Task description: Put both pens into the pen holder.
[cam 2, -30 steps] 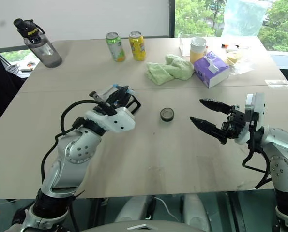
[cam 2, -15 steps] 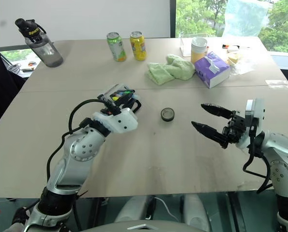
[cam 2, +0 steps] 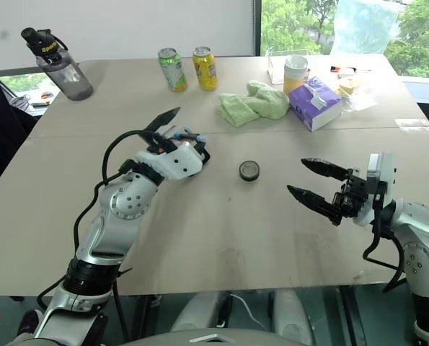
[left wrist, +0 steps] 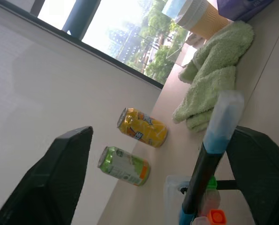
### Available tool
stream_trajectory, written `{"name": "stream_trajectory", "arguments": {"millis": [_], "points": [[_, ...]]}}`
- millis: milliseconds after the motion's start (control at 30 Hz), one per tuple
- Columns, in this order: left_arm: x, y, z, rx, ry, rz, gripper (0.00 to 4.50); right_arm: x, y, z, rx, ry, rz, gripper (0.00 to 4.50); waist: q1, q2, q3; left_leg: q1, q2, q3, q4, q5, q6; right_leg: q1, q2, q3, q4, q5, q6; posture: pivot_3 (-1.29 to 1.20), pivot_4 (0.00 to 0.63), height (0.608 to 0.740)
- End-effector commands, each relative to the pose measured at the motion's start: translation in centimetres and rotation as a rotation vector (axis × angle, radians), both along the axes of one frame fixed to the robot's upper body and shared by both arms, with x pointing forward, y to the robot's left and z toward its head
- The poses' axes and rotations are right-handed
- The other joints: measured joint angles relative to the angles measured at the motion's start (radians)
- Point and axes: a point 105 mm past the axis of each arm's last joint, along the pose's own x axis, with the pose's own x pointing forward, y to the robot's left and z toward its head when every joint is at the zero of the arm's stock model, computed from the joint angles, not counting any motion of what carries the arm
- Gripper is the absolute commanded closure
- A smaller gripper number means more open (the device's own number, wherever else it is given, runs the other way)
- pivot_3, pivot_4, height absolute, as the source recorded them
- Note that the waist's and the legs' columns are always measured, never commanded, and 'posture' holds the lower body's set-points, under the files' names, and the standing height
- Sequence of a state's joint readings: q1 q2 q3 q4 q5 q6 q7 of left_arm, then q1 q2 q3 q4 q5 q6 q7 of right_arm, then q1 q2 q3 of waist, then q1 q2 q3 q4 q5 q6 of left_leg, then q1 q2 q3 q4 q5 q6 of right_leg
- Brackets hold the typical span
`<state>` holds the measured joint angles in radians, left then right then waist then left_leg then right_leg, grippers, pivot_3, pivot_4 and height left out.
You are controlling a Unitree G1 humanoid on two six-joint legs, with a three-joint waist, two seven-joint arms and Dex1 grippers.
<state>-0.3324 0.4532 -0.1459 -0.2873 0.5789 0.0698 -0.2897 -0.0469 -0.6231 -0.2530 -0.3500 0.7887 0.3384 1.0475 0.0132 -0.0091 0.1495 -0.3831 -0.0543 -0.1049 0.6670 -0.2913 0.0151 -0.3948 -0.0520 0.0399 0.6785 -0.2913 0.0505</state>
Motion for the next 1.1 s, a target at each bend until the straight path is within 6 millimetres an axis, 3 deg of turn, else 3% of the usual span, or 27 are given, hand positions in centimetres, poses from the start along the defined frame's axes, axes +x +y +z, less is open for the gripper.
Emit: {"name": "stream_trajectory", "arguments": {"millis": [33, 200, 333, 433, 533, 667, 833, 933, 1100], "points": [[-0.7, 0.2, 1.0, -0.009, -0.061, -0.001, 0.11, -0.3, -0.9, 0.3, -0.006, -0.044, -0.011, 0.71, 0.0, 0.0, 0.0, 0.0, 0.0, 0.0, 0.0, 0.0, 0.0, 0.0, 0.0, 0.0, 0.0, 0.0, 0.0, 0.0, 0.15, 0.74], [-1.0, 1.0, 1.6, -0.023, -0.106, 0.032, 0.11, -0.3, -1.1, -0.2, -0.01, -0.043, -0.008, 0.71, 0.0, 0.0, 0.0, 0.0, 0.0, 0.0, 0.0, 0.0, 0.0, 0.0, 0.0, 0.0, 0.0, 0.0, 0.0, 0.0, 0.15, 0.74], [-1.4, 0.6, 0.9, -0.037, -0.066, -0.005, 0.11, -0.3, -1.1, -0.5, -0.013, -0.039, -0.008, 0.71, 0.0, 0.0, 0.0, 0.0, 0.0, 0.0, 0.0, 0.0, 0.0, 0.0, 0.0, 0.0, 0.0, 0.0, 0.0, 0.0, 0.15, 0.74], [-2.4, -1.2, -2.0, -0.141, 0.128, -0.15, 0.11, -0.1, -1.2, -1.3, -0.043, -0.032, -0.034, 0.71, 0.0, 0.0, 0.0, 0.0, 0.0, 0.0, 0.0, 0.0, 0.0, 0.0, 0.0, 0.0, 0.0, 0.0, 0.0, 0.0, 0.15, 0.74], [-4.9, -2.5, -5.2, -0.333, 0.398, -0.299, 0.11, 0.7, -1.6, -3.1, -0.132, -0.053, -0.117, 0.71, -0.001, 0.0, 0.0, 0.0, 0.0, 0.0, 0.0, 0.0, 0.0, 0.0, -0.001, 0.001, 0.0, 0.0, 0.0, 0.0, 0.15, 0.74], [-7.6, -2.2, -4.9, -0.584, 0.59, -0.435, 0.11, 1.4, -1.9, -4.6, -0.107, -0.036, -0.222, 0.71, -0.002, 0.001, 0.0, 0.0, 0.001, 0.0, 0.0, 0.0, 0.0, 0.0, 0.0, 0.0, 0.001, 0.0, 0.0, 0.0, 0.15, 0.74], [-9.4, 1.4, -7.9, -0.654, 0.836, -0.297, 0.11, 0.3, -2.3, -8.7, -0.199, 0.045, -0.242, 0.71, -0.002, 0.003, -0.002, 0.002, 0.001, 0.0, 0.0, 0.0, 0.0, 0.002, 0.0, 0.001, 0.0, 0.0, 0.0, 0.0, 0.15, 0.74], [-9.7, 3.9, -9.5, -0.63, 0.844, -0.179, 0.11, -0.2, -3.0, -10.3, -0.245, 0.079, -0.267, 0.71, -0.002, 0.004, -0.002, 0.002, 0.001, 0.0, 0.0, 0.0, 0.0, 0.002, 0.0, 0.001, 0.0, 0.0, 0.0, 0.0, 0.15, 0.74], [-9.9, 5.4, -9.9, -0.646, 0.839, -0.12, 0.11, 0.2, -4.0, -10.1, -0.257, 0.082, -0.322, 0.71, -0.002, 0.004, -0.002, 0.005, 0.001, 0.0, 0.001, 0.0, 0.0, 0.006, 0.0, 0.0, 0.0, 0.0, 0.0, 0.0, 0.15, 0.74]]}}
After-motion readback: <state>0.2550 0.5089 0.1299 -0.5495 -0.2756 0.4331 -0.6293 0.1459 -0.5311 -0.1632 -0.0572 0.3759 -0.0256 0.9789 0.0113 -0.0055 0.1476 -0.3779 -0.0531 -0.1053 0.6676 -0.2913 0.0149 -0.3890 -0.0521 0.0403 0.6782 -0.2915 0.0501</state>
